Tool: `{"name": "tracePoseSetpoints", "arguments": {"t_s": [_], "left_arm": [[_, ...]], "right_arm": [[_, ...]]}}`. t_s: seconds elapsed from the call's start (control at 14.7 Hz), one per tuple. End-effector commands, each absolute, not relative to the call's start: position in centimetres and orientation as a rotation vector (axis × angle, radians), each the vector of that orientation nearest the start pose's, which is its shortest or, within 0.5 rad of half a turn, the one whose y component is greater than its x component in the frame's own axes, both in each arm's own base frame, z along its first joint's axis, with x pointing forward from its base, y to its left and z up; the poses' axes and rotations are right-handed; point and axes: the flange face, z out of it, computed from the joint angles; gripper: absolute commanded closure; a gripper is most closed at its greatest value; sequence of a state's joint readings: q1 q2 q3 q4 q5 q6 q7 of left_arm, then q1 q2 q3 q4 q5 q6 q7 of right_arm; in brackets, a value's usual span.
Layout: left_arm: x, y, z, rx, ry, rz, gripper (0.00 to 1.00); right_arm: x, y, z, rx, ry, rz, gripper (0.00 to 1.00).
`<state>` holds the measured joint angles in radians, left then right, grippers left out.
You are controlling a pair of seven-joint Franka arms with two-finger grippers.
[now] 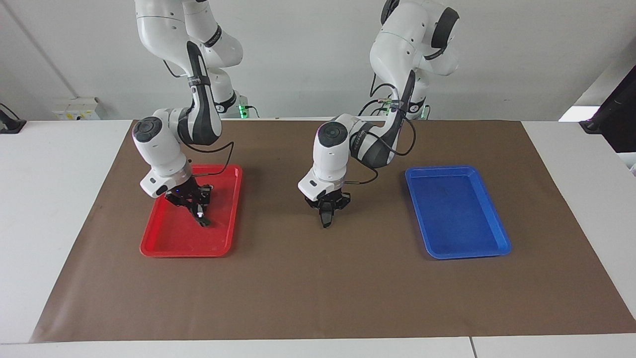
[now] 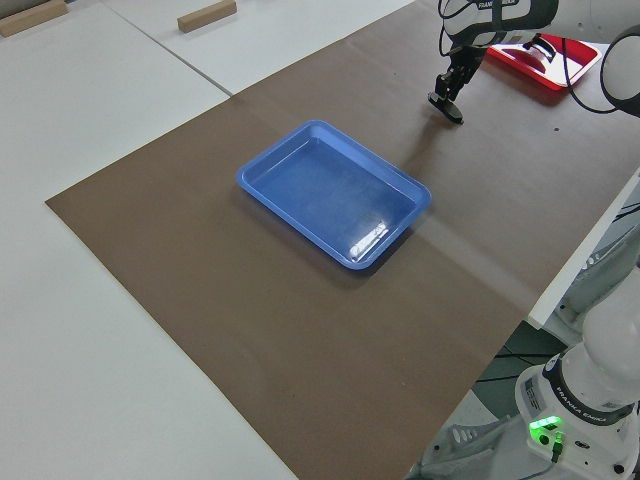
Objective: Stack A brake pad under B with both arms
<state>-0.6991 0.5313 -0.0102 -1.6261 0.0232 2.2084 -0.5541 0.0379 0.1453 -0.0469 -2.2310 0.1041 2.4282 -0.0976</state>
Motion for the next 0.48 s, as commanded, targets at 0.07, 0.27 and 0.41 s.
{"name": "tracePoseSetpoints", "arguments": {"t_s": [0.07, 0.27, 0.41], "left_arm": [[52.2, -43.4, 34.4, -3.121, 0.261, -0.061, 0.01], [52.1, -35.7, 38.7, -3.128, 0.145, -0.064, 0.01], [52.3, -29.4, 42.6, -3.127, 0.02, -0.057, 0.01]], "right_arm": [[56.0, 0.4, 33.5, -3.056, 0.024, -0.075, 1.0], [56.8, 2.0, 34.8, -3.047, 0.021, -0.068, 1.0], [57.7, 4.9, 36.5, -3.035, 0.088, -0.054, 1.0]]}}
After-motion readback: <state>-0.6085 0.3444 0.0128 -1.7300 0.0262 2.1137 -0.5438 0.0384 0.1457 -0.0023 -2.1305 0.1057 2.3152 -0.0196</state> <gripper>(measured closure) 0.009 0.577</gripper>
